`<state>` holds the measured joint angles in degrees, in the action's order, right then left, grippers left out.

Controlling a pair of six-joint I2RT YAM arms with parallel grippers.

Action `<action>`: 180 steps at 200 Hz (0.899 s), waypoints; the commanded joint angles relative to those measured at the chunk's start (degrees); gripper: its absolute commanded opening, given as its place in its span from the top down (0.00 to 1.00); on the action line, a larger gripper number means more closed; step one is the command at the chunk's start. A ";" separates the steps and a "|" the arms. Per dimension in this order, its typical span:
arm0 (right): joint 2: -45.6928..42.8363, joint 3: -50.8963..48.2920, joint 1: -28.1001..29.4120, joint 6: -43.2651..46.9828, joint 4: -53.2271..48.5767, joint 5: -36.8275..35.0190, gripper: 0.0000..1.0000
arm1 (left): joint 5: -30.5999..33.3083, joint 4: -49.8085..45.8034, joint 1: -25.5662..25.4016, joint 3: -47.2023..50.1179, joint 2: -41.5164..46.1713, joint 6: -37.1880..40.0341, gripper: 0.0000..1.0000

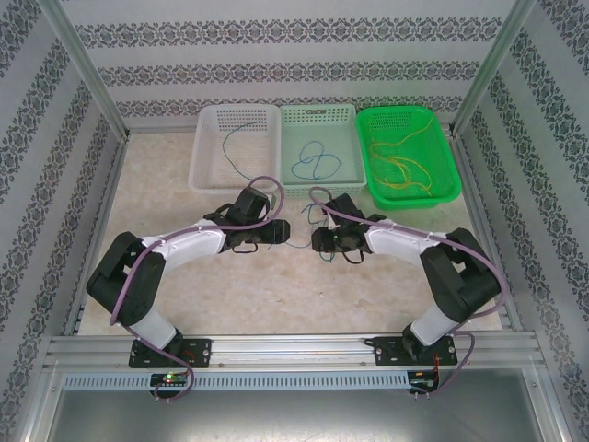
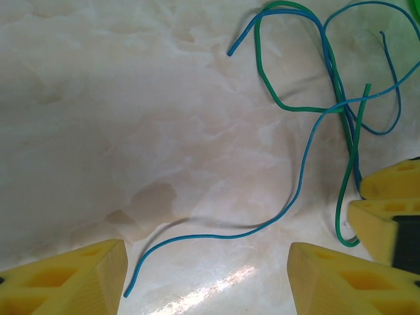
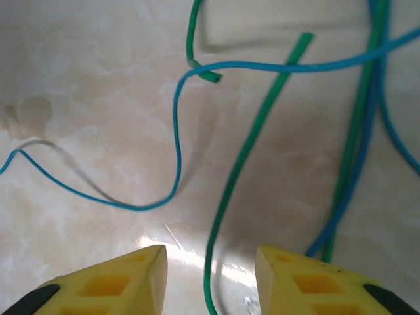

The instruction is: Untangle the cables

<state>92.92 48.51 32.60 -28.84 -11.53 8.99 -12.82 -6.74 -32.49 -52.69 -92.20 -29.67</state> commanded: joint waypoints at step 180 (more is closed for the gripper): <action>-12.39 5.62 -1.66 3.30 -14.73 13.82 1.00 | 0.52 0.73 2.04 0.59 3.53 0.39 0.33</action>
<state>83.94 52.62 33.21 -27.05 -18.59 13.08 -12.82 -6.39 -31.48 -52.16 -90.67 -30.04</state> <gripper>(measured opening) 0.066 0.666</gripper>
